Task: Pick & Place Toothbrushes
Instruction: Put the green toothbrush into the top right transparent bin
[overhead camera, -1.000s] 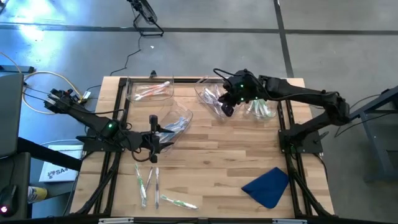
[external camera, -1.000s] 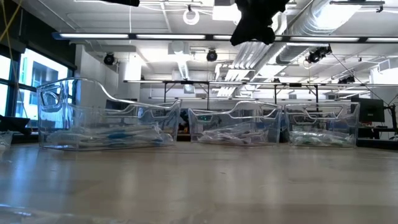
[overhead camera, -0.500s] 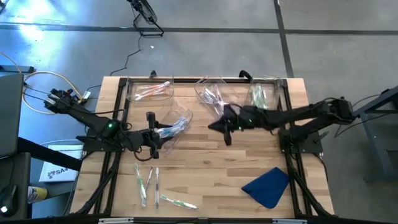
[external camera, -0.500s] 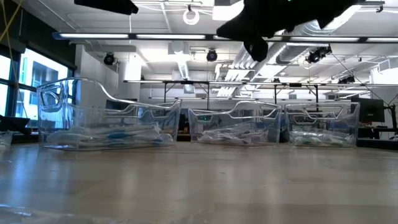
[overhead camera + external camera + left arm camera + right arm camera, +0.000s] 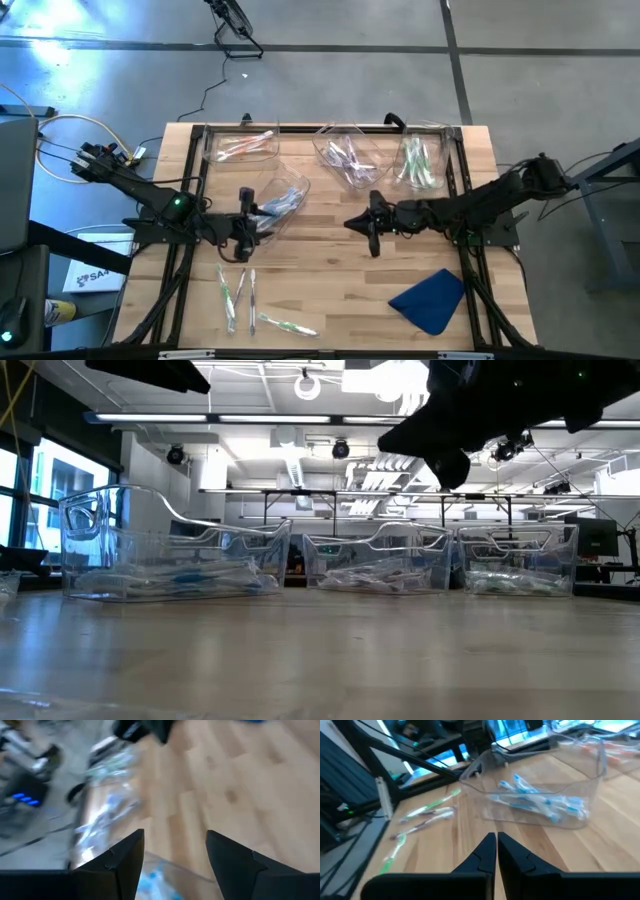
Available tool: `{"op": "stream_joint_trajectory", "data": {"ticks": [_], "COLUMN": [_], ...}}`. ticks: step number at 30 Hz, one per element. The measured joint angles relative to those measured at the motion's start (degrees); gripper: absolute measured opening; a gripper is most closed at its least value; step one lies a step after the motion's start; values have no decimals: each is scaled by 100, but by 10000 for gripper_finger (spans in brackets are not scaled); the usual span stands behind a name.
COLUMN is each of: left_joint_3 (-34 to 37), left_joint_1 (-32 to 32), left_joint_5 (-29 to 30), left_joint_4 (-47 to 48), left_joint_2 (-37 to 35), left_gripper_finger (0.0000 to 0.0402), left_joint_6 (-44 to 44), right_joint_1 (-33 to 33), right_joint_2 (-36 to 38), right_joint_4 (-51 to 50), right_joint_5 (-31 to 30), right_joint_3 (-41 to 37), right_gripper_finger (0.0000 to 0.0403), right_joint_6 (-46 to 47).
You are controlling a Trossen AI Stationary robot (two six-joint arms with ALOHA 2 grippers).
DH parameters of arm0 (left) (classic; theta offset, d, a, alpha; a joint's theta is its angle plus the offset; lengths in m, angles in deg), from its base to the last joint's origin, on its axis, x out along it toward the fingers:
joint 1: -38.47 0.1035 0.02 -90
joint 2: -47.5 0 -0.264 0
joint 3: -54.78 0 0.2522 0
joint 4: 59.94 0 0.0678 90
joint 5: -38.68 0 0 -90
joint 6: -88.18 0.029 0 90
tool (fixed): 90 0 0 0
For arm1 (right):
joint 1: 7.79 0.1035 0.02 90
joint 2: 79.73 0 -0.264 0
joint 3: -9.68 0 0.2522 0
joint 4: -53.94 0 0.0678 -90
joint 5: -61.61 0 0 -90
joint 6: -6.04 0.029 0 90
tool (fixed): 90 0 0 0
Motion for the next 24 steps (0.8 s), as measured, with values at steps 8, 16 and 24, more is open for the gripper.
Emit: {"op": "stream_joint_trajectory", "data": {"ticks": [8, 16, 24], "left_joint_3": [0, 0, 0], "left_joint_1": [-3, -1, -1], "left_joint_5": [-746, -766, -865], "left_joint_4": [-6, -6, -10], "left_joint_2": [0, 0, 0], "left_gripper_finger": [207, 207, 207], "left_joint_6": [-3, -534, -1835], "right_joint_1": [71, 71, 71], "right_joint_2": [-5, -5, -5], "right_joint_4": [42, 79, 73], "right_joint_5": [-147, -138, -93], "right_joint_3": [-22, -20, -20], "right_gripper_finger": [9, 9, 9], "right_joint_6": [6, 22, 279]}}
